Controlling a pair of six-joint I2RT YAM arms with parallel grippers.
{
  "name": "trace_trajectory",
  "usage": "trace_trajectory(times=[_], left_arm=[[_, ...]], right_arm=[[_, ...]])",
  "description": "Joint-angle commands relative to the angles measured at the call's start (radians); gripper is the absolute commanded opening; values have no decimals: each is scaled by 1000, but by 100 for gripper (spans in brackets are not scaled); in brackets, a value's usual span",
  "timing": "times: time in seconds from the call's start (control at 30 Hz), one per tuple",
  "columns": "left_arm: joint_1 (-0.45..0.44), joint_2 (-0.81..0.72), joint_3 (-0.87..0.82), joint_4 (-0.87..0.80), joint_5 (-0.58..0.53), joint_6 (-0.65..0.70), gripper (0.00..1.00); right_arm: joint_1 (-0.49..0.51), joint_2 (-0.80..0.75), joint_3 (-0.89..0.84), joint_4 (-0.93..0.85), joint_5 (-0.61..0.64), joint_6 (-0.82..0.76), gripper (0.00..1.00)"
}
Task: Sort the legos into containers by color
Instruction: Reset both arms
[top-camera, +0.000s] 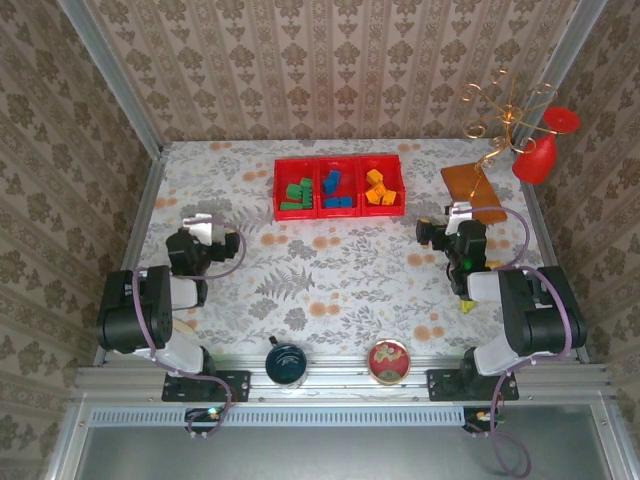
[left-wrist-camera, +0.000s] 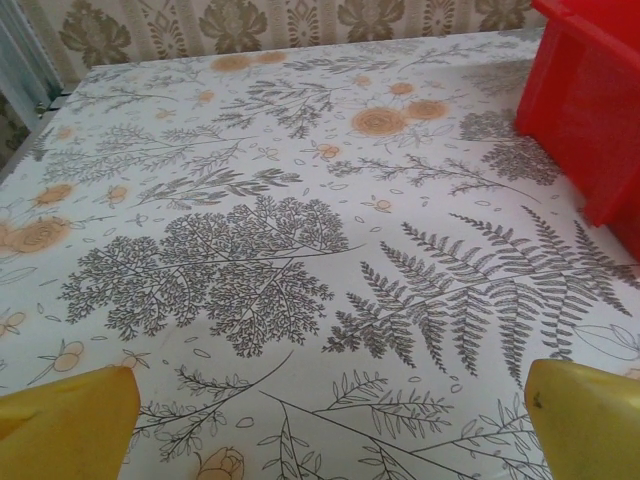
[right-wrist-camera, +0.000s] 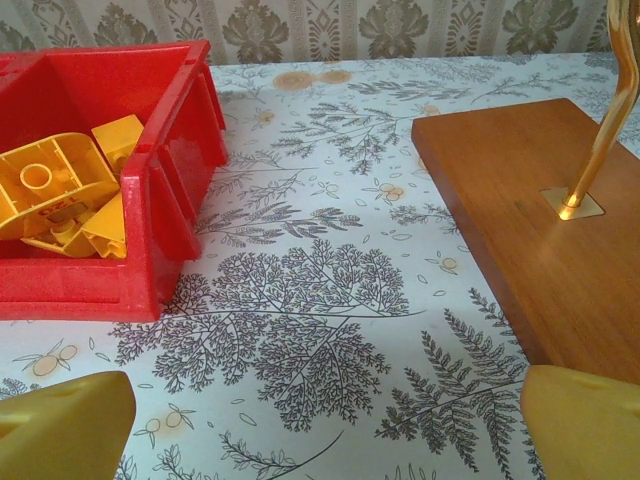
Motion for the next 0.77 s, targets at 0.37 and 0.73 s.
trace_trajectory(times=[0.37, 0.73], left_arm=[[-34, 0, 37, -27, -134, -11, 100], [-36, 0, 37, -27, -140, -10, 100]], right_arm=[[-4, 6, 9, -6, -17, -18, 100], [-3, 5, 6, -6, -1, -12, 100]])
